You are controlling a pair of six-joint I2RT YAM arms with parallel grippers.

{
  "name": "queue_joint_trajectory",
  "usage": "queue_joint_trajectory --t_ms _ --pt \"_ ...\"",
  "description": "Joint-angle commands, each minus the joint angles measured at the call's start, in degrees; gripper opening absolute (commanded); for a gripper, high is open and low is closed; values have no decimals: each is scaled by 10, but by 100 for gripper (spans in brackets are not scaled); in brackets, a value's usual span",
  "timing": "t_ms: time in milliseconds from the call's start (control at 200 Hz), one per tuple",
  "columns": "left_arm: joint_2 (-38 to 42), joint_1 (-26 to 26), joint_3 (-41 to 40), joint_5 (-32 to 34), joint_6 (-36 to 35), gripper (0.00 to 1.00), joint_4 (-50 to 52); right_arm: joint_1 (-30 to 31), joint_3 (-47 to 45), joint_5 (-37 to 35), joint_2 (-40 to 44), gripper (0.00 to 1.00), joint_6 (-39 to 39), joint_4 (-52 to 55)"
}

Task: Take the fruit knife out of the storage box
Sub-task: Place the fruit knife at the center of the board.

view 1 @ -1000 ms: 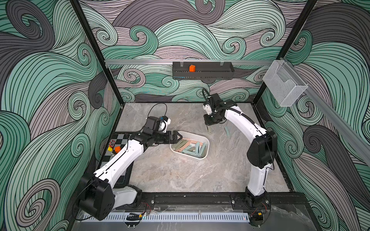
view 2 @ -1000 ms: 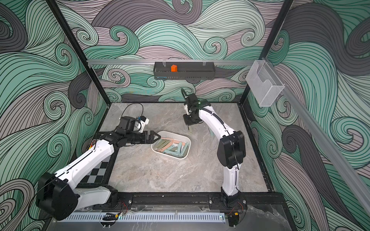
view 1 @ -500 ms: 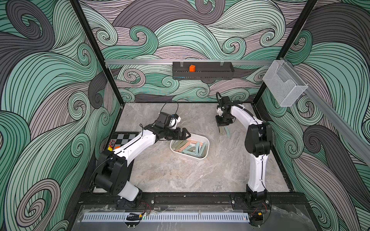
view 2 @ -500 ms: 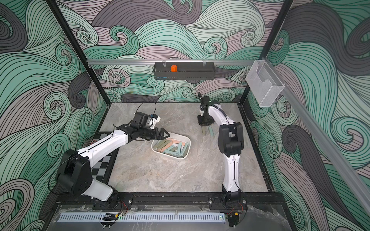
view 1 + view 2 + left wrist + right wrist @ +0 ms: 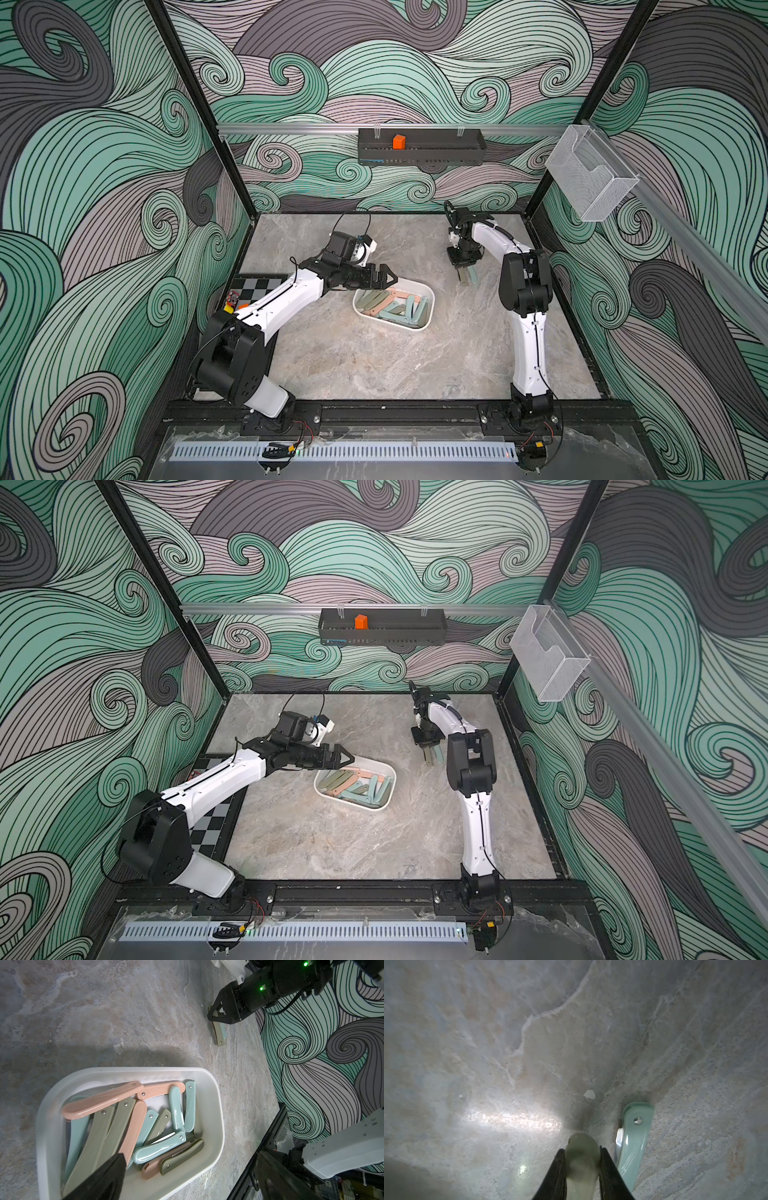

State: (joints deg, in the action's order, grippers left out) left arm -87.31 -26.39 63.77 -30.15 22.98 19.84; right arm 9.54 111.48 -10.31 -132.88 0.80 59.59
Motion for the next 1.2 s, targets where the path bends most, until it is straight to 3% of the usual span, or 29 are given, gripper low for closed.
queue_joint_trajectory --t_ms 0,250,525,665,840,1191 --pt "-6 -2 16 -11 -3 99 -9 -4 19 -33 -8 31 18 11" --pt "-2 -2 4 -10 -4 99 -12 -2 30 -38 -1 38 16 9" --pt "35 0 20 21 -27 99 40 51 -14 8 87 42 -9 9" --pt "76 0 10 35 -33 99 66 83 -51 53 133 52 -41 9" --pt "114 2 -14 51 -47 99 109 124 -105 95 189 74 -94 9" --pt "201 8 -81 75 -42 99 110 216 -176 106 266 85 -194 -1"
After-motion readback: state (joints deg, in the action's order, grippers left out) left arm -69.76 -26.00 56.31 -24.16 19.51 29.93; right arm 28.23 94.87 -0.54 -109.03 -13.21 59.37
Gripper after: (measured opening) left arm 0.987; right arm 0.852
